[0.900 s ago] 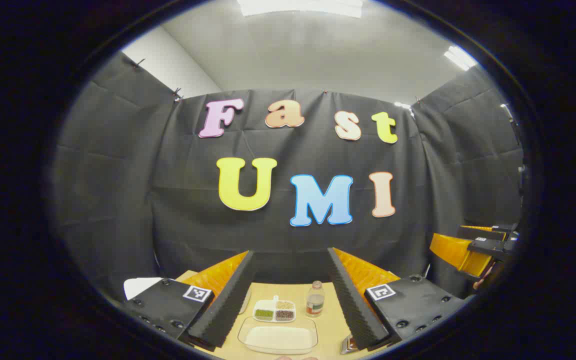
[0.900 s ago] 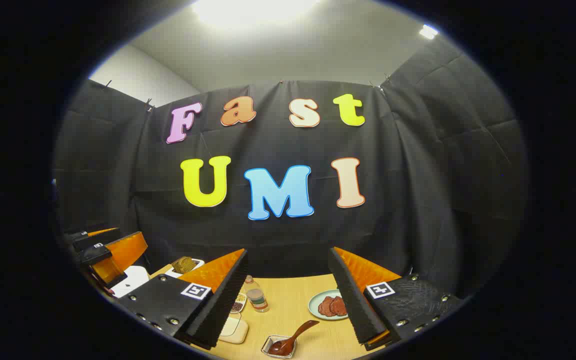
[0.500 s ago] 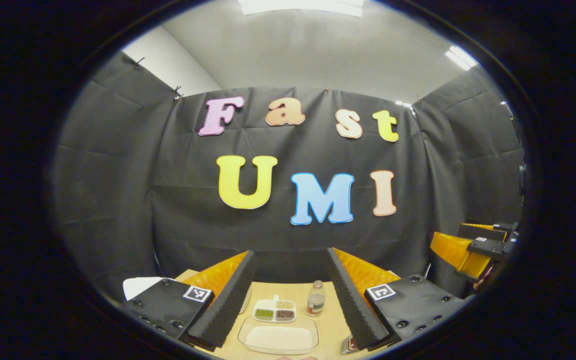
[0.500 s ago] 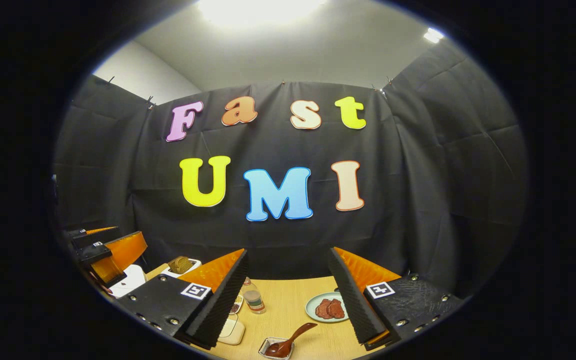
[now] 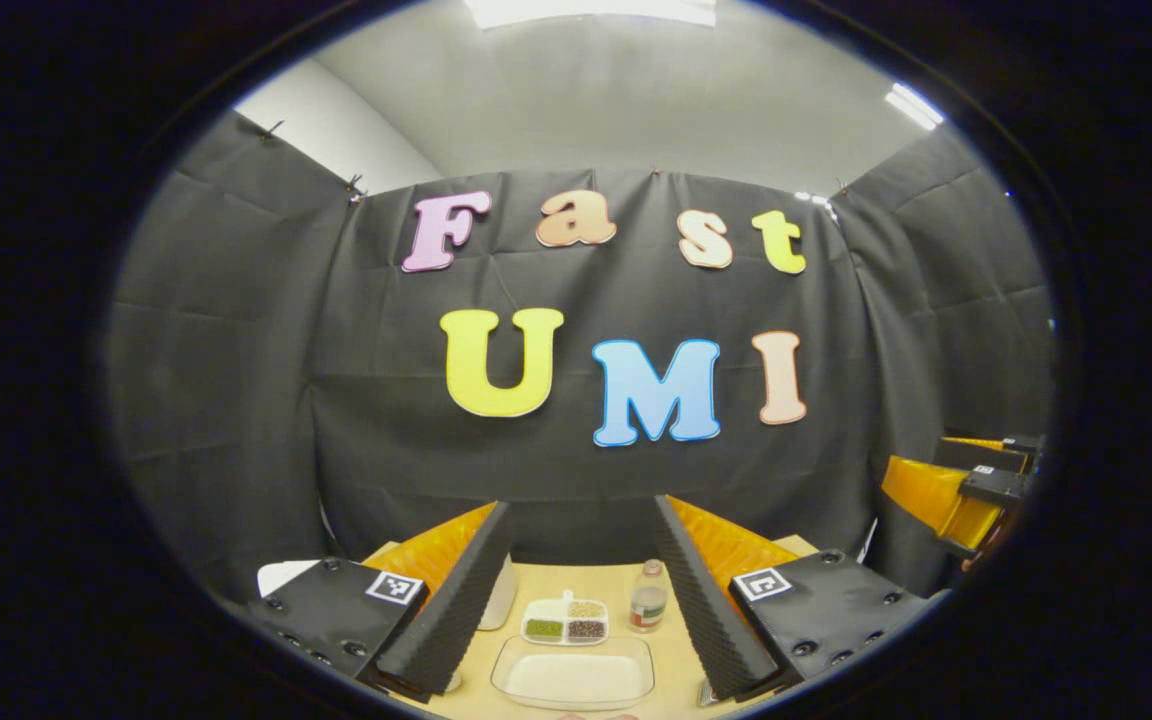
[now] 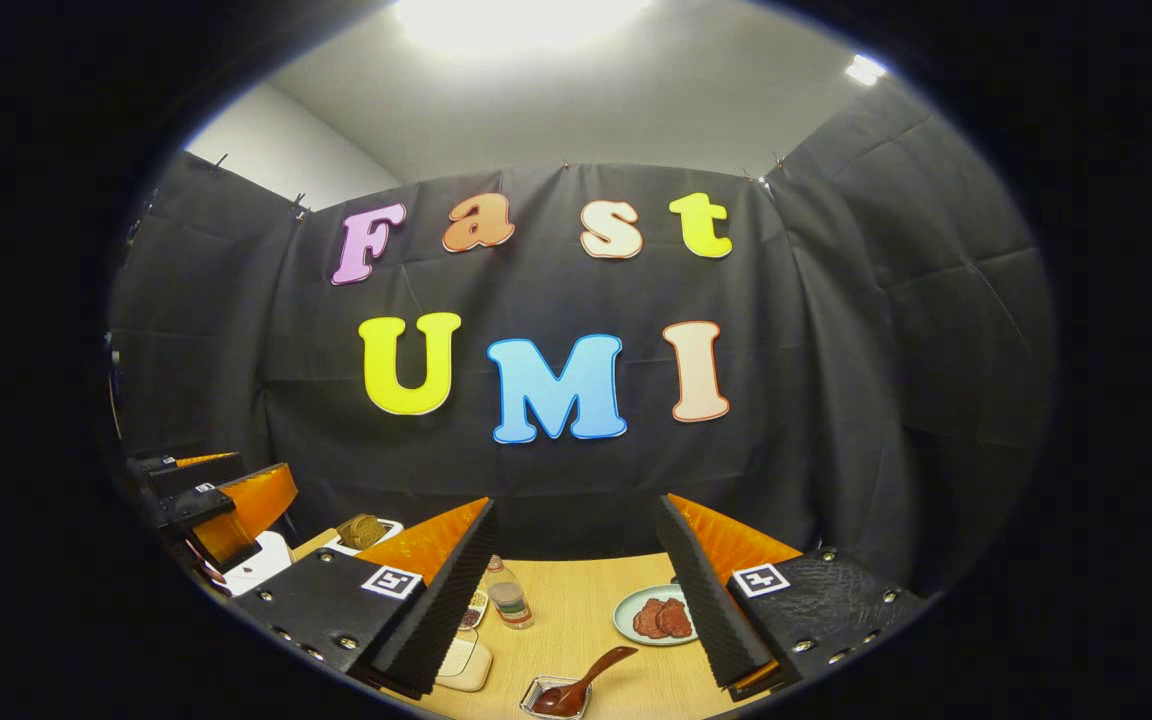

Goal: Close the left gripper, press the button to open the rice cooker; take a wooden spoon from the chopstick holder with the right hand, scoop a spoonful of rice and pour it into the rice cooker, then put the wooden spoon back into the chopstick holder.

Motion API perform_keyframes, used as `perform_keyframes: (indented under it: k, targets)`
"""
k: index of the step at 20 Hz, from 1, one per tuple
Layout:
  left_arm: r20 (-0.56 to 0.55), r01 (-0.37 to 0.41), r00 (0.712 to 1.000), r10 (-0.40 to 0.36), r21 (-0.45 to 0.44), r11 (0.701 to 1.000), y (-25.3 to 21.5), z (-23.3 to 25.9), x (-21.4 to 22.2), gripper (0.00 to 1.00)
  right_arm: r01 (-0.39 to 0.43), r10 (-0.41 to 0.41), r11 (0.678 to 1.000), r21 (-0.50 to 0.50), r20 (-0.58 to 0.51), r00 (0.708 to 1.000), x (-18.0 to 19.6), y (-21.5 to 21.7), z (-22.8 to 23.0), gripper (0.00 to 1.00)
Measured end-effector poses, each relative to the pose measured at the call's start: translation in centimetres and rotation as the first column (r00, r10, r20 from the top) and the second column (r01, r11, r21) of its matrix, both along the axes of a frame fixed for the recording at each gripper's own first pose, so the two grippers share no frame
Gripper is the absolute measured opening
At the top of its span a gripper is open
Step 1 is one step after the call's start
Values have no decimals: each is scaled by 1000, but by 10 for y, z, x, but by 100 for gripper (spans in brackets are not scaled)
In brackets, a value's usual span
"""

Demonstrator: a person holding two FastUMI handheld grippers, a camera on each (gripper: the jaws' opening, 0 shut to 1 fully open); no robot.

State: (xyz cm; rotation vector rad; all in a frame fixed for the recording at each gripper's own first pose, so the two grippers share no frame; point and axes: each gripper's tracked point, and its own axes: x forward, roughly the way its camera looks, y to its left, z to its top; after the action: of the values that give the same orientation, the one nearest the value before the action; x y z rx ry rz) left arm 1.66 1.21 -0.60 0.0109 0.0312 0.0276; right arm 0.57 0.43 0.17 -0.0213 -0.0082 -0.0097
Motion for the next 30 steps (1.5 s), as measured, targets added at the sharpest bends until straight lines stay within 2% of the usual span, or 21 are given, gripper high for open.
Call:
perform_keyframes:
  k: [6,8,10,11,13,14,17,18,23,27,30]
  targets:
    - [13,-8,1000,7,39,999,15,-2,0,96,-12,12,1000,2,-15,1000,3,6,-4,97]
    - [-20,-4,1000,4,29,1000,23,-13,1,98,-21,21,1000,5,-12,1000,3,9,-4,97]
    - [-47,-24,999,25,11,1000,39,-21,2,93,-33,33,999,15,-10,999,3,14,-5,97]
    - [-58,-45,997,45,7,999,50,-24,2,80,-38,38,999,15,-12,999,3,17,-6,97]
    - [-91,-83,992,83,-1,997,72,-36,1,63,-53,53,999,12,-18,998,5,22,-8,97]
    - [-112,-85,990,82,-16,996,78,-42,1,58,-59,60,998,10,-22,998,5,24,-10,97]
    - [-177,-136,976,125,-53,989,117,-63,-4,12,-75,75,997,6,-42,996,7,30,-16,97]
    - [-203,-147,971,130,-74,986,129,-76,-4,9,-79,79,997,7,-48,996,7,31,-19,97]
    - [-346,-236,922,175,-143,961,193,-127,-18,9,-82,82,997,-3,-76,994,7,33,-30,97]
    - [-467,-339,862,198,-241,909,245,-178,-33,8,-80,80,997,3,-90,993,8,33,-36,97]
    - [-534,-403,819,212,-272,874,278,-206,-36,9,-76,76,997,0,-101,992,9,33,-39,97]
